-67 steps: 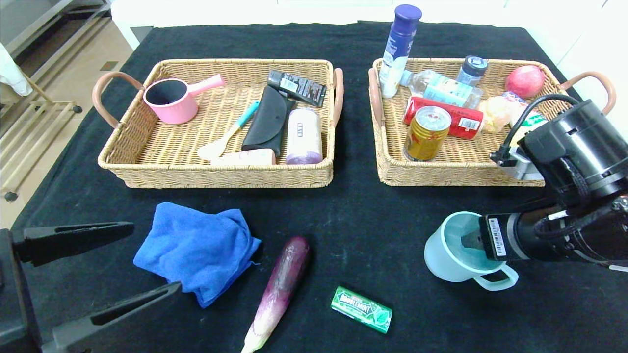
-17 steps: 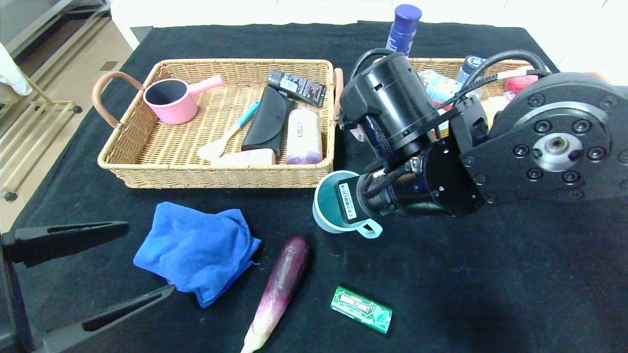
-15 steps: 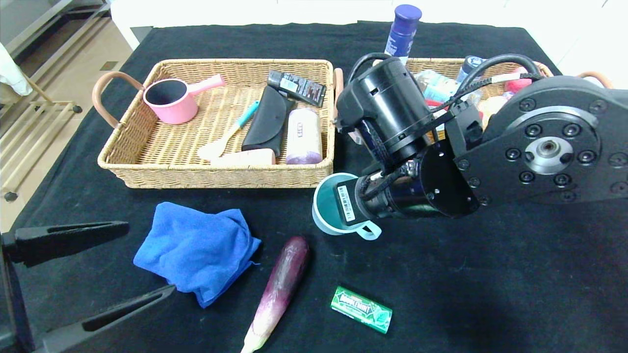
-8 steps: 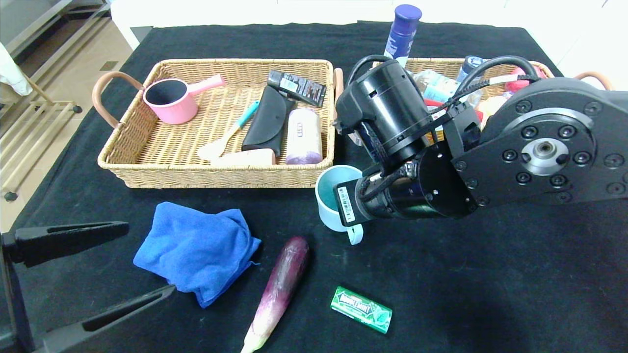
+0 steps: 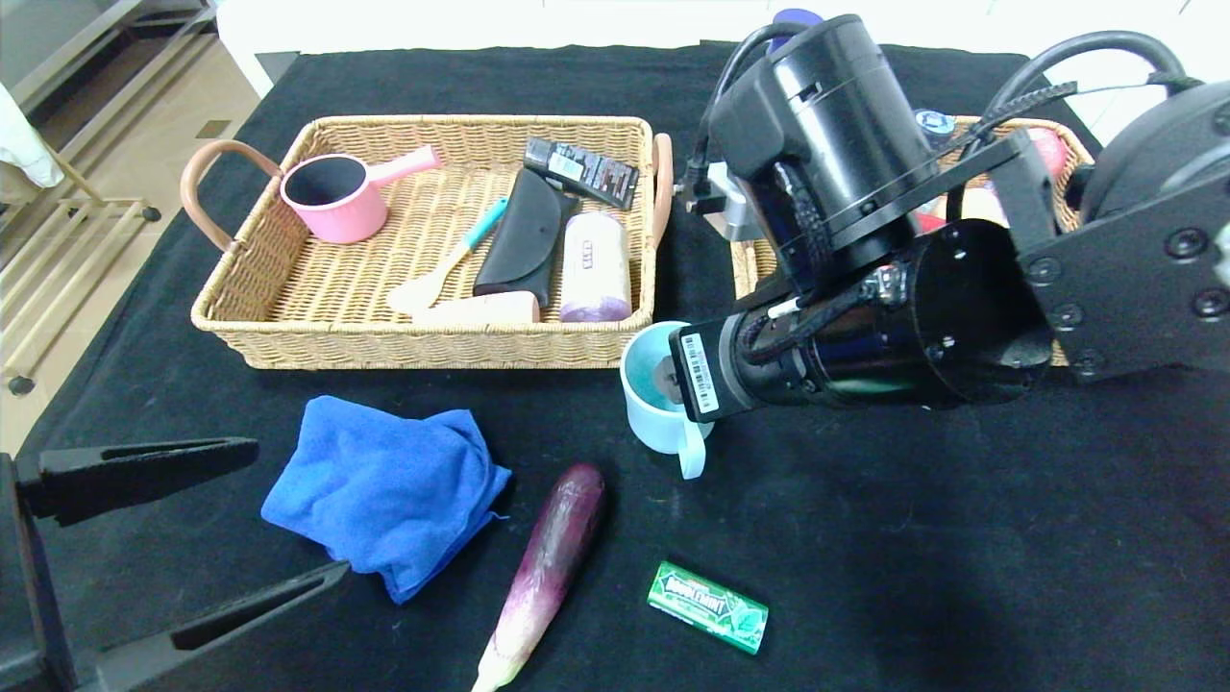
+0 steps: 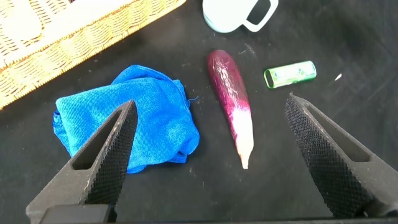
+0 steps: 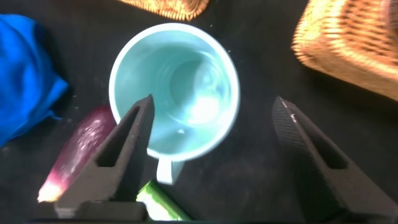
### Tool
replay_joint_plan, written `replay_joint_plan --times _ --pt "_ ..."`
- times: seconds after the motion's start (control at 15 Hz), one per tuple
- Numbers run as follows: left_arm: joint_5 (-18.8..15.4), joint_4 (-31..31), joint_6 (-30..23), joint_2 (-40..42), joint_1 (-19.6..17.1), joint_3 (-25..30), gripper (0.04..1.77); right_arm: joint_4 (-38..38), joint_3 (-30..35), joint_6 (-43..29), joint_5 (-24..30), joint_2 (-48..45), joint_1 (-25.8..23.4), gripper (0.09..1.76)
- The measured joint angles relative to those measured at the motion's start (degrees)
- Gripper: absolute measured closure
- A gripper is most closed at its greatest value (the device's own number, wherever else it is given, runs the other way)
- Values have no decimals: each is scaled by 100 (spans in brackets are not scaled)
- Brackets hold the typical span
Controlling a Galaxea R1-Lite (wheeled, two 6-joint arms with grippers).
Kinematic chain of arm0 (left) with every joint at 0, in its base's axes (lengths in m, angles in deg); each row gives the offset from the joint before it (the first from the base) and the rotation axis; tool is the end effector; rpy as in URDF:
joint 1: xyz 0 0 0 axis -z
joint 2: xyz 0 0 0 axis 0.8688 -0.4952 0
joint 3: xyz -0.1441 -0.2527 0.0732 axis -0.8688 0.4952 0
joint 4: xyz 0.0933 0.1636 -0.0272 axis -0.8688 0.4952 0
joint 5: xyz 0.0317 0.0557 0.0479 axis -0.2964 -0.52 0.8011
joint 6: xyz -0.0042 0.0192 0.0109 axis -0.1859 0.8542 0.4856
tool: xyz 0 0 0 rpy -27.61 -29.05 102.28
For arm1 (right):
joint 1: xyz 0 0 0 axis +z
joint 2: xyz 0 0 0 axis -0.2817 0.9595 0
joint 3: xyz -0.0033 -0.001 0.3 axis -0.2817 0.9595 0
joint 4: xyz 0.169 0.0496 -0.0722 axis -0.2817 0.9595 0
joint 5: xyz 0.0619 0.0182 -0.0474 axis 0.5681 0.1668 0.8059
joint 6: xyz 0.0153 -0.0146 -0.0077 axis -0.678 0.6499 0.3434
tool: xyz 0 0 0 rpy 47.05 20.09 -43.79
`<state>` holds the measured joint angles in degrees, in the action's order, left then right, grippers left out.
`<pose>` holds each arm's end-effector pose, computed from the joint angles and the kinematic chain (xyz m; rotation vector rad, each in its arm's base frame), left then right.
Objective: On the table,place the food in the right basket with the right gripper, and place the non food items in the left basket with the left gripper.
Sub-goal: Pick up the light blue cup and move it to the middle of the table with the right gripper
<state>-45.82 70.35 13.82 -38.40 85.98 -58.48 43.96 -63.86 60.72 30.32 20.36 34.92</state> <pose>0.0912 -0.0481 0.2533 0.1973 0.1838 -0.6394 0.2319 0.2745 0.2912 -0.1076 0.5708 0.3715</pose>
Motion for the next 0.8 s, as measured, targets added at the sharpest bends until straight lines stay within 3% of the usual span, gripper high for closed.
replay_joint_plan --times 0.33,0.8 --pt "4 5 65 -9 5 13 9 -27 706 188 -389 -571 180 30" --pt "44 -11 85 0 0 16 9 -71 1692 201 -428 -1390 224 20"
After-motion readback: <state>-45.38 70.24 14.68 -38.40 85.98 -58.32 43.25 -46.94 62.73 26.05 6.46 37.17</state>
